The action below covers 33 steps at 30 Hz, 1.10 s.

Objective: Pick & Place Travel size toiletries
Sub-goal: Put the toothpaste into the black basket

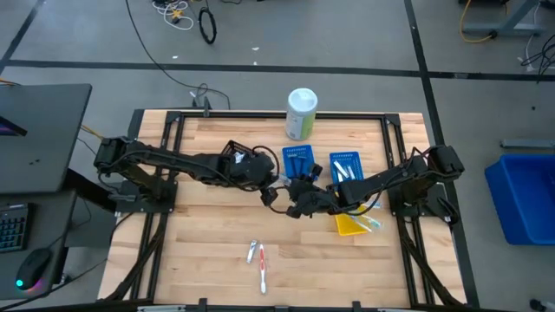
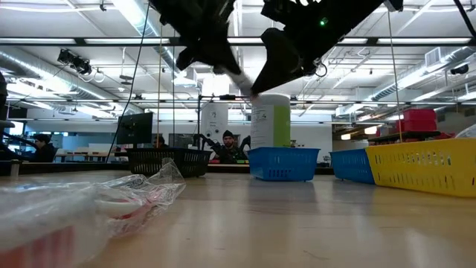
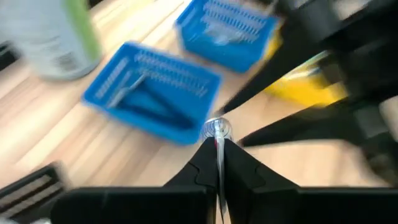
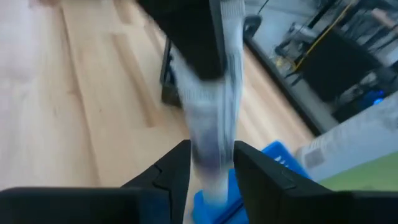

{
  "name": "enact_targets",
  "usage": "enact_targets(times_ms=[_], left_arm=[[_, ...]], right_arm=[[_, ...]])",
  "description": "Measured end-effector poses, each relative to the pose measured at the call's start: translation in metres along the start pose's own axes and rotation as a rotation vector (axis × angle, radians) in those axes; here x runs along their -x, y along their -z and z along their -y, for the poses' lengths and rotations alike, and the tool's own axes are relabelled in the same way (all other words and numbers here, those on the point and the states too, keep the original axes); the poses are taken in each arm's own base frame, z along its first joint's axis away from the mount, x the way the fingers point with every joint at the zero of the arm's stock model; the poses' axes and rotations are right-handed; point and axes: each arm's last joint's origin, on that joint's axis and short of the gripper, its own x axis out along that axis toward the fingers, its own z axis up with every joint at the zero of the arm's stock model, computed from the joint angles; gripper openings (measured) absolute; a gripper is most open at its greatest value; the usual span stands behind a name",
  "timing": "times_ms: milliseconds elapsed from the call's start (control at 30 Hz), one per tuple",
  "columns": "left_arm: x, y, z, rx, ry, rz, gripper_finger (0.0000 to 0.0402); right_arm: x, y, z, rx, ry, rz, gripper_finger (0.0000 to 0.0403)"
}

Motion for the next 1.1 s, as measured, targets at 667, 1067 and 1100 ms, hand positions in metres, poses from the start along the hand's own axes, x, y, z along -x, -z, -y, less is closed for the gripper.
enact_targets(times_ms=[667,1067,1100], left_arm=[[0.003,0.019,-0.089,0.163,-0.631,-0.312,0.0014],[-0.007,0.045,-0.102,0.25,-0.724,-0.265,0.0015],[-0.008,0.047,-0.102,0.247,-0.725,-0.263,0.0018]], right_arm=[[0.001,0.015,0.003,-0.103,0.014,-0.131,0.022],[0.001,0.015,0.003,-0.104,0.012,-0.13,0.0208],[0.001,0.015,0.003,-0.105,0.012,-0.13,0.0207]])
